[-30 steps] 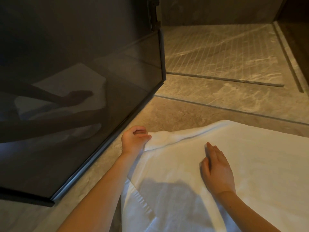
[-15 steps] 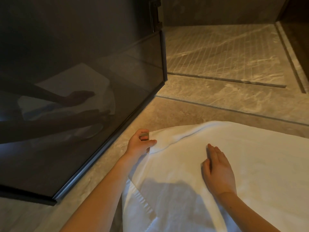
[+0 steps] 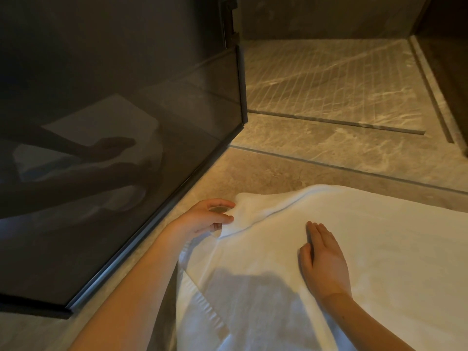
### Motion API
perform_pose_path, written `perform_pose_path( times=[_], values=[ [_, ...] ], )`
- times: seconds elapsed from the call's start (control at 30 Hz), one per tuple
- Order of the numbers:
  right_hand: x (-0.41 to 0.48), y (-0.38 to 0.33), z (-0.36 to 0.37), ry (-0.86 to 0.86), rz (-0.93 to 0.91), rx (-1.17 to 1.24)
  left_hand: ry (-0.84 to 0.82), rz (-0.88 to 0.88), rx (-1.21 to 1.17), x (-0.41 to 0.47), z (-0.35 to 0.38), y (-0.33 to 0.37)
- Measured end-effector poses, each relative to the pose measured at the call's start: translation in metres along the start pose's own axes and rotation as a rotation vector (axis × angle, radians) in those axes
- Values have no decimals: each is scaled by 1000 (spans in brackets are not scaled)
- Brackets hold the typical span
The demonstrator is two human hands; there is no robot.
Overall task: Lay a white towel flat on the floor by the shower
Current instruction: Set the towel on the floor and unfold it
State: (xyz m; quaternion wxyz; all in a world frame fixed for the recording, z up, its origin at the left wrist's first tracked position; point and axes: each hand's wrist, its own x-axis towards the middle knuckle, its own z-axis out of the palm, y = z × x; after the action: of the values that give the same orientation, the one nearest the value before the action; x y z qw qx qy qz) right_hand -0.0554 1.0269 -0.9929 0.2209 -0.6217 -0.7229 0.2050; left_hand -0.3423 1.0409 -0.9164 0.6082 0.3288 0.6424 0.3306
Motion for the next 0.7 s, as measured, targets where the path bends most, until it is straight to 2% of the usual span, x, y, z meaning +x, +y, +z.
perform_pose_path(
  times=[0.2, 0.47, 0.6, 0.7],
  values=[
    [0, 1, 1, 14, -9, 1, 54, 113, -54, 0, 5, -11],
    [-1, 0, 0, 8, -5, 10, 356, 124, 2, 0, -2, -18],
    [-1, -1, -1, 7, -8, 7, 325, 98, 152, -2, -3, -23],
    [-2, -1, -1, 8, -8, 3, 261, 63, 123, -4, -3, -23]
  ],
)
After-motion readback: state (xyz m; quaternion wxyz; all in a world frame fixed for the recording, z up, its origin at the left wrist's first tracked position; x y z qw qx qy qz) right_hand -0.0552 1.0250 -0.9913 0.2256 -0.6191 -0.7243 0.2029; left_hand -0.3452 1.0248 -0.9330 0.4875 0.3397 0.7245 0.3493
